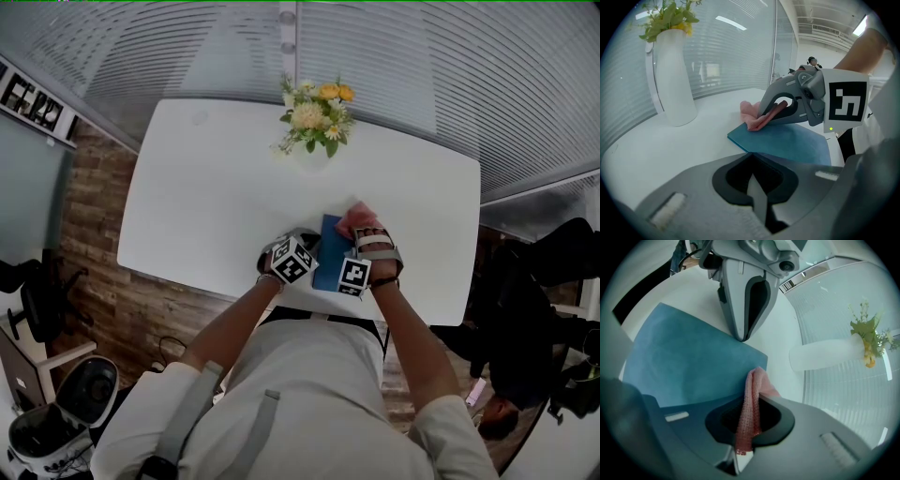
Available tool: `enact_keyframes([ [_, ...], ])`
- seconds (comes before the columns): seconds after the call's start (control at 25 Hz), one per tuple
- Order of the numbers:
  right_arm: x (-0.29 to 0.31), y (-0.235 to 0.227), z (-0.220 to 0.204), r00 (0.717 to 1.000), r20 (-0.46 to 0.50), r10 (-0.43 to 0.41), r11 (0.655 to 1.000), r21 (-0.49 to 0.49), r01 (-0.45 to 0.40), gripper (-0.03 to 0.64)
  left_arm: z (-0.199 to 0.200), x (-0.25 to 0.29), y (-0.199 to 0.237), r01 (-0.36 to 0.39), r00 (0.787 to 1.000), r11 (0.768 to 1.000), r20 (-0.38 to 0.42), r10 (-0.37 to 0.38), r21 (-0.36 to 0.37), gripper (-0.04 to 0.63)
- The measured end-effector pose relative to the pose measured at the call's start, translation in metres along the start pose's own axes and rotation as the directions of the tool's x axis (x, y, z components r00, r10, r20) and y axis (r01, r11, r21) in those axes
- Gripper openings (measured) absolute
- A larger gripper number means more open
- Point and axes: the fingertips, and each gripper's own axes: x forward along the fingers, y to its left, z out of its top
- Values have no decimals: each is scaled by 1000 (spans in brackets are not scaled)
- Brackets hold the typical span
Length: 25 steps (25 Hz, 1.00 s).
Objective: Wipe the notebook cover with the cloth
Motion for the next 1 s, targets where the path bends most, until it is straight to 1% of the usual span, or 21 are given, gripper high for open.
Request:
enact_keyframes([
  [1.0, -10, 12, 7, 1000, 15, -3, 1000, -3, 3, 0, -2, 1, 1, -3, 1000, 1000, -3, 3, 0, 2],
])
